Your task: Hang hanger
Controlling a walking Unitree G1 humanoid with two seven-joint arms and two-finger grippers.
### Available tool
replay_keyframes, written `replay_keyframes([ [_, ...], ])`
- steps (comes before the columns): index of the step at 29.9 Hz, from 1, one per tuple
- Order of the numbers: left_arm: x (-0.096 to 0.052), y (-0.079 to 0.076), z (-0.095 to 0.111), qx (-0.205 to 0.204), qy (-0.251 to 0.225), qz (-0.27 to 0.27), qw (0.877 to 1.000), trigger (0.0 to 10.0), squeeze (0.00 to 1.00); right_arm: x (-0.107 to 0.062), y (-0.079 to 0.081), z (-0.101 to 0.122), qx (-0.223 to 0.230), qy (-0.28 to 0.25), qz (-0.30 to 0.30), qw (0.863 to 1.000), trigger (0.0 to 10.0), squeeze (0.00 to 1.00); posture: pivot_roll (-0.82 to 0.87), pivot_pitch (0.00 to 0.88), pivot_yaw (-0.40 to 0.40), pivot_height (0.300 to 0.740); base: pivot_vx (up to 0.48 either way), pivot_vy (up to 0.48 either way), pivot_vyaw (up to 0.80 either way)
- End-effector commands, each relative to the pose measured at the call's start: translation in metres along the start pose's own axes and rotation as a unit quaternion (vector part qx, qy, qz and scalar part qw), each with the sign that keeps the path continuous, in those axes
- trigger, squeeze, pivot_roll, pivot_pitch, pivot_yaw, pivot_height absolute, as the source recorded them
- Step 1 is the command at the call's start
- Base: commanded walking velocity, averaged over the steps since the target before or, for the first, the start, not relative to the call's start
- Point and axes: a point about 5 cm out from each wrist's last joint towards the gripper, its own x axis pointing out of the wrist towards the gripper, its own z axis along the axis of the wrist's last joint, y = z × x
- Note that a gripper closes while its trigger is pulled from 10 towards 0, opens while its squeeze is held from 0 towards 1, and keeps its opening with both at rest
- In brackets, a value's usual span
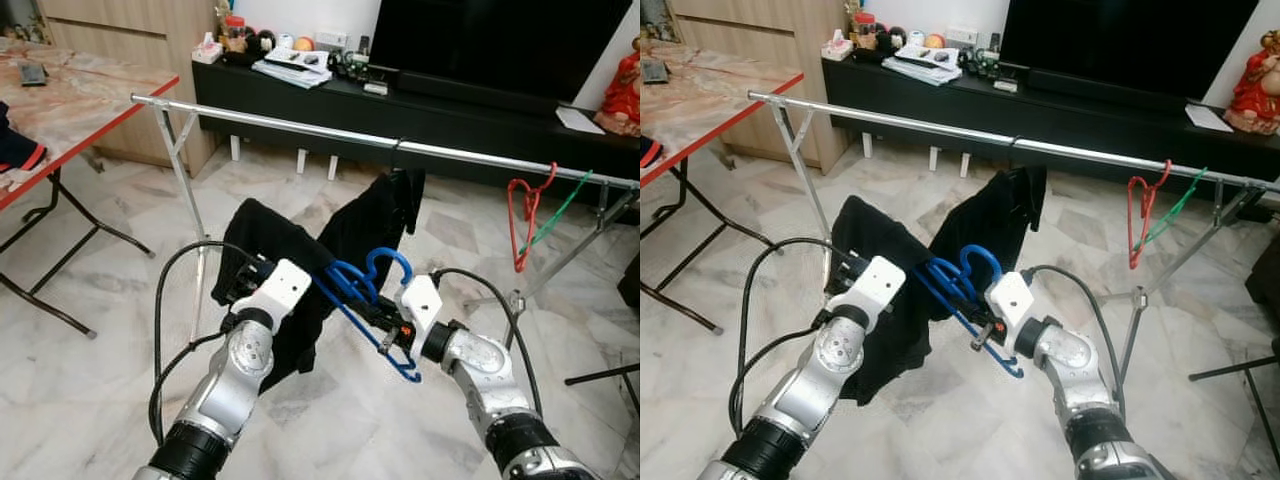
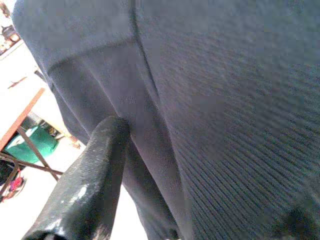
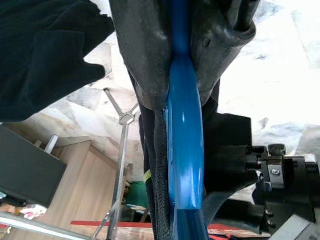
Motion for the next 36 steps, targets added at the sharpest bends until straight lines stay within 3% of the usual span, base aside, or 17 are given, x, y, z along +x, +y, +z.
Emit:
replay_keyframes([
  [1, 0.001, -0.0021, 0.0016, -0.007, -0.001, -0.001, 1.0, 0.0, 0.0, -0.0005, -0.0055, 0.0125, -0.011, -0.031, -0.009, 0.999, 0.0, 0.0, 0.12, 0.031, -0.134, 0.74, 0.0, 0.0, 0.0],
  [36, 0.0011, 0.0, 0.0008, -0.031, 0.002, 0.001, 1.0, 0.0, 0.0, -0.0044, -0.0011, 0.0096, -0.015, -0.019, 0.004, 1.0, 0.0, 0.0, 0.11, 0.039, -0.13, 0.74, 0.0, 0.0, 0.0],
])
